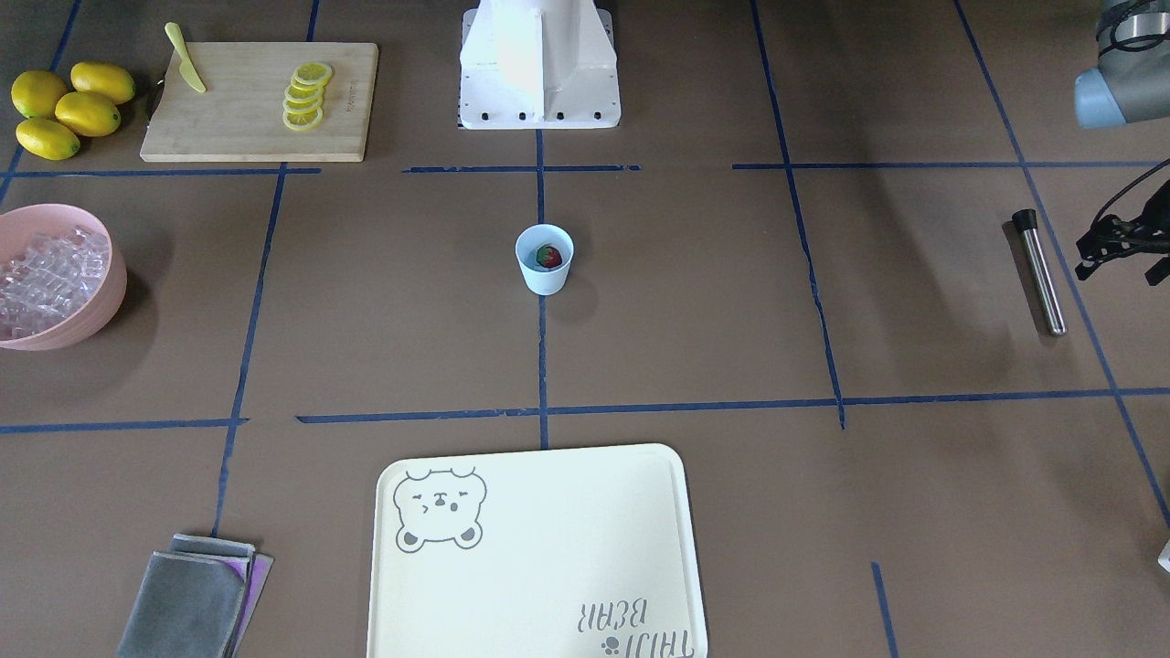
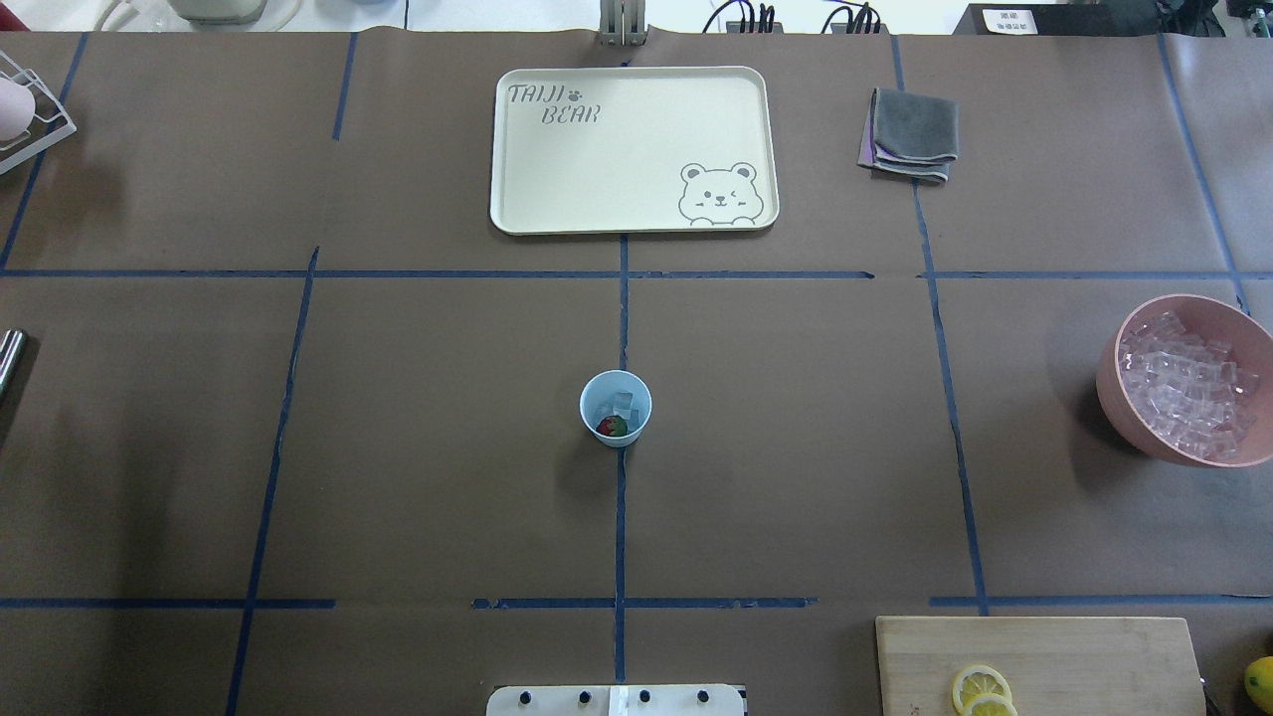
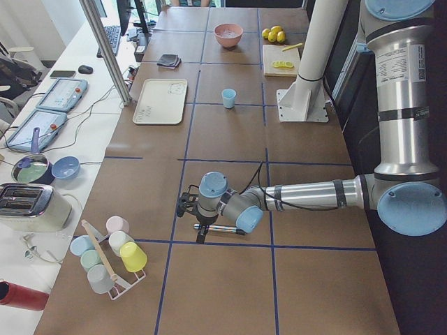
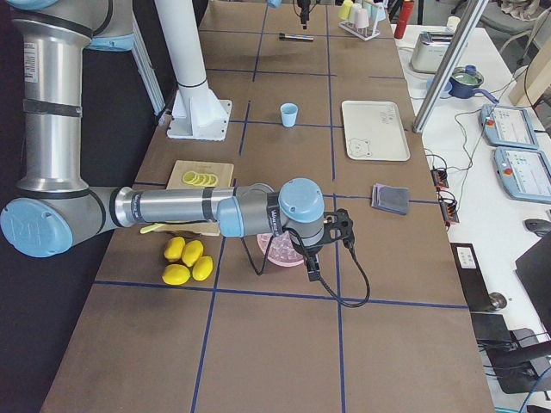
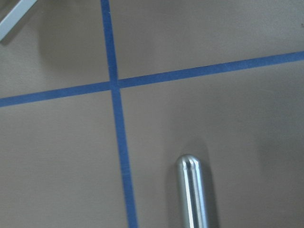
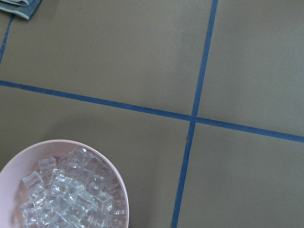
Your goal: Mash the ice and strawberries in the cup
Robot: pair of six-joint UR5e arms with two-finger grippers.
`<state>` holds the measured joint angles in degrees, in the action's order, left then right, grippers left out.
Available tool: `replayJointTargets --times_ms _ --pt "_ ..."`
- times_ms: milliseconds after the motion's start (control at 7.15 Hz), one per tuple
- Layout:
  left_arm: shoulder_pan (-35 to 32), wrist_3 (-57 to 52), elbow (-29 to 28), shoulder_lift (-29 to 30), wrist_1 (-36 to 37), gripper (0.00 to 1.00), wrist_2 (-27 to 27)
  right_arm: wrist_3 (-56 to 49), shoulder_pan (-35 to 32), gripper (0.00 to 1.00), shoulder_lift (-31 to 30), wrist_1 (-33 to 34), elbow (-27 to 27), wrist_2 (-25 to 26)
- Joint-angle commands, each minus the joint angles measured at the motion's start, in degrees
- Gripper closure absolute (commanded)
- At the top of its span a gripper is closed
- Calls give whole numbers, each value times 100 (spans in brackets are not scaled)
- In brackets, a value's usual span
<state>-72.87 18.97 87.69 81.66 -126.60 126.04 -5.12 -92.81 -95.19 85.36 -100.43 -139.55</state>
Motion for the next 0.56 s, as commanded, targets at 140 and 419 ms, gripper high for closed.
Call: replayJointTargets --times_ms 140,419 --pt "-911 -1882 414 191 1983 0 333 -7 0 1 18 60 49 -20" --pt "-1491 -3043 415 813 3582 0 342 -7 0 1 9 129 58 -29"
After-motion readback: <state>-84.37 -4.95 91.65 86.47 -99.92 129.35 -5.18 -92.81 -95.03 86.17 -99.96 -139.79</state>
